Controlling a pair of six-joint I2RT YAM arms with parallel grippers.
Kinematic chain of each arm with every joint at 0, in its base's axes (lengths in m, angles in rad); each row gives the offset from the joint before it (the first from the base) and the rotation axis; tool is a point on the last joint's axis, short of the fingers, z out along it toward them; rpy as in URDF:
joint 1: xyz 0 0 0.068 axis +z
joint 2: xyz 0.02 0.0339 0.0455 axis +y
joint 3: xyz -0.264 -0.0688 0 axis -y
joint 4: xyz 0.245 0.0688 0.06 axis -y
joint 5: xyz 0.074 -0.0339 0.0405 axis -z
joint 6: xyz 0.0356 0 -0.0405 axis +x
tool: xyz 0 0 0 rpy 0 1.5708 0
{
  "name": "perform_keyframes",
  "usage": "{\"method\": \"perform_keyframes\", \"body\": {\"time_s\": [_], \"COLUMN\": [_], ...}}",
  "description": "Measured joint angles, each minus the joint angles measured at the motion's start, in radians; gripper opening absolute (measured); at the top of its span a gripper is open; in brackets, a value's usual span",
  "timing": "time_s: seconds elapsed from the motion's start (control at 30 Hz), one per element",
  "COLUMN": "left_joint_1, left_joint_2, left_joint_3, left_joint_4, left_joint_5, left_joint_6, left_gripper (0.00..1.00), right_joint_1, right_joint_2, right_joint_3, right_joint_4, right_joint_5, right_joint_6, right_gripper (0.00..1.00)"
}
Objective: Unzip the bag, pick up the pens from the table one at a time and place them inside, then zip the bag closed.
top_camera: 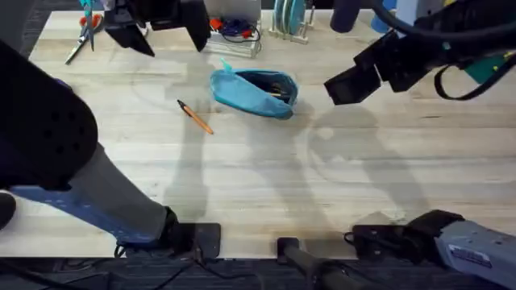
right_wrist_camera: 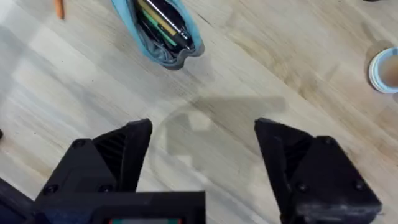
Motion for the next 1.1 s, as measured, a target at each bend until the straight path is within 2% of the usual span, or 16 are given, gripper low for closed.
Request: {"method": "perform_keyframes", "body": {"time_s": [0.27, 0.5, 0.83, 1.1], "left_joint_1": [-0.057, -0.092, -0.091, -0.091], "left_joint_2": [-0.057, -0.069, -0.221, -0.263], "left_joint_3": [0.002, -0.018, -0.251, -0.491], "left_joint_4": [-0.111, -0.115, -0.013, 0.148], "left_joint_5": [-0.112, -0.138, -0.131, -0.054], "left_joint_6": [-0.17, -0.277, -0.386, -0.452], "left_gripper": [0.998, 0.998, 0.994, 0.993], "right_joint_1": [0.0, 0.0, 0.0, 0.0], "right_joint_2": [0.0, 0.0, 0.0, 0.0], "right_joint_3": [0.0, 0.0, 0.0, 0.0], "right_joint_4": [0.0, 0.0, 0.0, 0.0], "right_joint_5": [0.0, 0.0, 0.0, 0.0], "right_joint_6": [0.0, 0.0, 0.0, 0.0], "right_gripper": [0.996, 0.998, 0.998, 0.997]}}
